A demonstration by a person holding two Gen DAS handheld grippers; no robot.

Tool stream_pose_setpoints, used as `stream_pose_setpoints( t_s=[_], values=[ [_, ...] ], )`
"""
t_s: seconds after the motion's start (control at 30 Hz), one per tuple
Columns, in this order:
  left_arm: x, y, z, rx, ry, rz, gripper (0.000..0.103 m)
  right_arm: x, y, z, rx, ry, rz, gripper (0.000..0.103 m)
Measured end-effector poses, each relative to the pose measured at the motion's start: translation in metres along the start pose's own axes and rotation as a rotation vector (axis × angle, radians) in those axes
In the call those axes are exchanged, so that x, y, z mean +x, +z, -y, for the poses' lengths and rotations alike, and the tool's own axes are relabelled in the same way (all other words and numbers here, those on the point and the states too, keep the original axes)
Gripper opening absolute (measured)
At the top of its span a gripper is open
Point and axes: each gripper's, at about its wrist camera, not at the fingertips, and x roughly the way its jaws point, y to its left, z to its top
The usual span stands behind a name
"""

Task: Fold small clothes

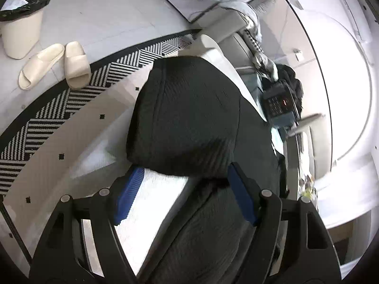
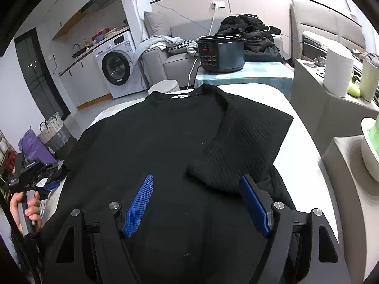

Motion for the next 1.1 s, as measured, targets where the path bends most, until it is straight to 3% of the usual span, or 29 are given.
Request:
stream_pose_setpoints(
  t_s=[0.07,0.13,0.17,0.2,0.33,0.5,0.57,0.63,0.7,0.73,0.77,0.87,0.97,1.0,1.03,1.1],
  values=[
    [0.007,0.006,0.003,-0.012,0.063,0.032,0.057,0.0,-0.002,0.002,0.008,0.001,0.0,0.076],
    [0.016,0.013,0.009,-0.022,0.129,0.047,0.016,0.001,-0.004,0.004,0.011,0.003,-0.009,0.076],
    [0.023,0.015,0.008,-0.031,0.153,0.046,0.005,0.001,-0.005,0.005,0.012,0.003,-0.012,0.076],
    [0.025,0.017,0.009,-0.03,0.167,0.052,0.002,0.001,-0.007,0.007,0.013,0.003,-0.014,0.076],
    [0.014,0.023,0.043,0.125,0.192,0.166,0.002,0.001,-0.012,0.015,0.014,-0.017,-0.021,0.076],
    [-0.007,0.012,0.152,0.487,0.116,0.301,0.002,-0.005,-0.015,0.028,0.033,-0.035,-0.018,0.076],
    [0.005,-0.015,0.208,0.701,0.044,0.245,0.002,-0.008,-0.015,0.033,0.046,-0.044,-0.012,0.076],
    [0.036,-0.052,0.242,0.862,-0.017,0.075,0.004,-0.011,-0.016,0.037,0.054,-0.048,-0.008,0.076],
    [0.071,-0.086,0.253,0.951,-0.009,-0.069,0.008,-0.013,-0.016,0.041,0.068,-0.052,-0.004,0.076],
    [0.089,-0.102,0.25,0.976,0.026,-0.142,0.016,-0.014,-0.017,0.044,0.076,-0.052,-0.003,0.076],
    [0.1,-0.11,0.244,0.974,0.053,-0.198,0.018,-0.014,-0.018,0.047,0.087,-0.056,-0.003,0.076],
    [0.099,-0.113,0.216,0.911,0.02,-0.245,0.019,-0.016,-0.022,0.052,0.092,-0.059,-0.012,0.076],
    [0.077,-0.091,0.194,0.861,0.039,-0.178,0.04,-0.015,-0.024,0.056,0.09,-0.065,-0.022,0.076],
    [0.068,-0.082,0.186,0.841,0.046,-0.135,0.054,-0.015,-0.025,0.058,0.094,-0.065,-0.023,0.076],
    [0.059,-0.072,0.178,0.819,0.059,-0.092,0.06,-0.014,-0.025,0.059,0.098,-0.064,-0.024,0.076],
    [0.052,-0.055,0.167,0.786,0.068,-0.056,0.06,-0.013,-0.026,0.062,0.106,-0.065,-0.027,0.076]
  ],
)
